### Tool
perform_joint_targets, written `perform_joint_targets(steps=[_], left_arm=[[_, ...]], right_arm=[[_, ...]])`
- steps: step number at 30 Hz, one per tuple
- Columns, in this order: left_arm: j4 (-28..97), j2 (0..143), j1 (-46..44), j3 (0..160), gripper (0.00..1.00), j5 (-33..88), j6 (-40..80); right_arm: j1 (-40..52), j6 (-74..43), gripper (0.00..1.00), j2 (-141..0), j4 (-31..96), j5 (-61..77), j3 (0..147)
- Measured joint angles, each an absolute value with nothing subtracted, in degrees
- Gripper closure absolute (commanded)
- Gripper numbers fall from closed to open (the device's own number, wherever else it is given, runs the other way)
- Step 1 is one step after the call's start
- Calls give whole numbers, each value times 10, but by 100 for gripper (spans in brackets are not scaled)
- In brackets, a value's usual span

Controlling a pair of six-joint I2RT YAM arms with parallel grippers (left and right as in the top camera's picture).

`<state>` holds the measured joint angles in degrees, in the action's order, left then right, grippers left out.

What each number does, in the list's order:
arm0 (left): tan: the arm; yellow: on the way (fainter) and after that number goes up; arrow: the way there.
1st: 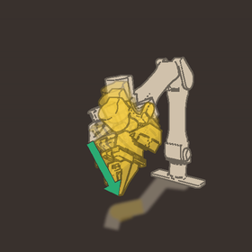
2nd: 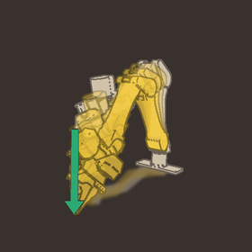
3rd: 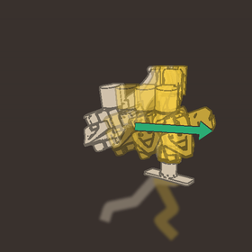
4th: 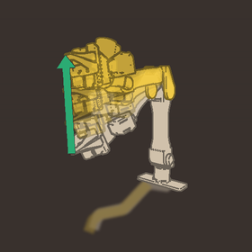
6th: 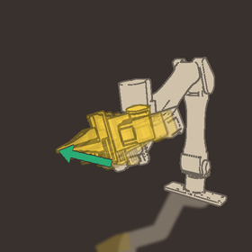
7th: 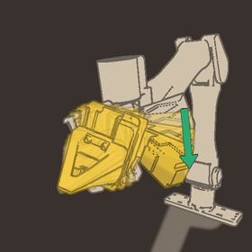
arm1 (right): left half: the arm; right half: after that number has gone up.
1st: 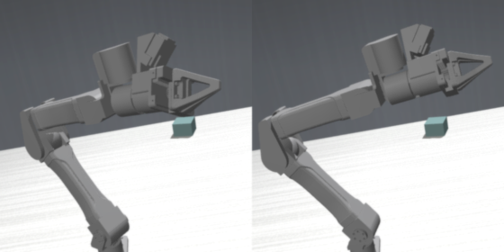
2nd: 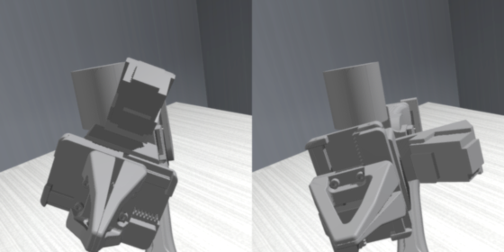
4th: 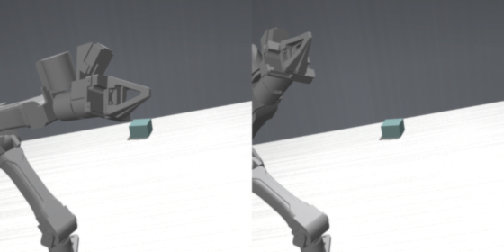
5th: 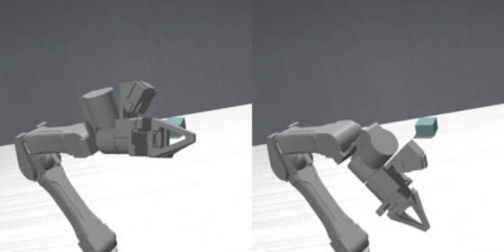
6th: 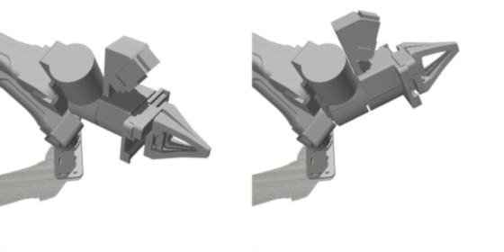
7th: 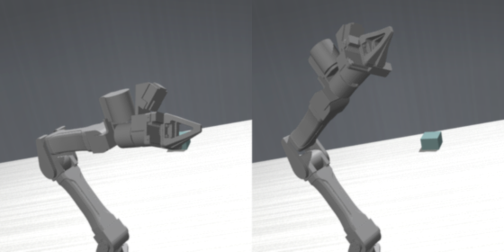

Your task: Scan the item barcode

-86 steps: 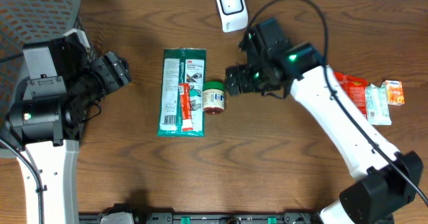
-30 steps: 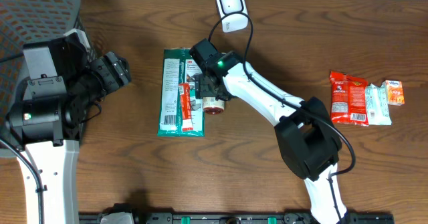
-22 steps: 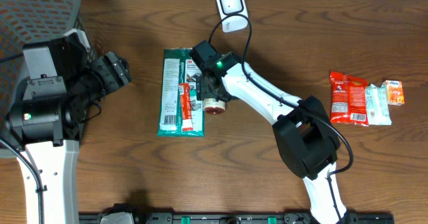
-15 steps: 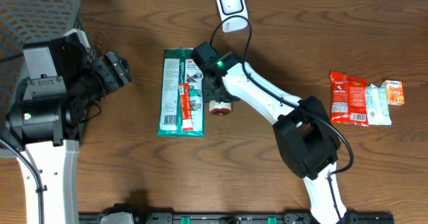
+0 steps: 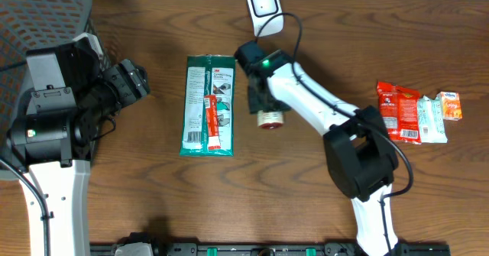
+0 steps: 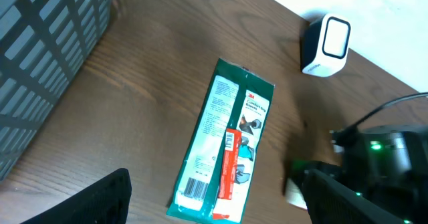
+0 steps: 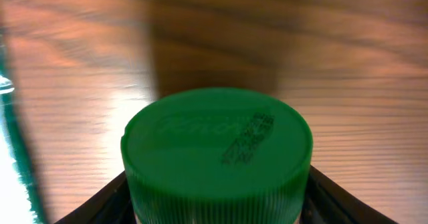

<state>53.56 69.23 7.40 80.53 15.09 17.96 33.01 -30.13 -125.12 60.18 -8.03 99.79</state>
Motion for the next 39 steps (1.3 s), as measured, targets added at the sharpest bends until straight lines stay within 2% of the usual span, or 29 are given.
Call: perform_joint_targets(steps=[11,16,25,28,33,36,39], left_arm=[[536,692,74,805,18,151,180],[536,692,74,805,18,151,180],[536,692,74,805,18,151,180],[536,692,74,805,18,151,180],[536,692,74,805,18,151,180],[536,692,74,805,18,151,180],[536,692,74,805,18,151,180]], right_arm=[[273,-204,46,-1244,622,-107,998],[272,-197,38,-1244,622,-107,997],[273,-190,35,-1239,603,-105,962],[273,-191,27,-1235,591,-106,952],[272,-186,7,-1235,582,-97,947],[265,-186,2,-1235,585,-61,951],[248,-186,1,-1235,596,-13,961]])
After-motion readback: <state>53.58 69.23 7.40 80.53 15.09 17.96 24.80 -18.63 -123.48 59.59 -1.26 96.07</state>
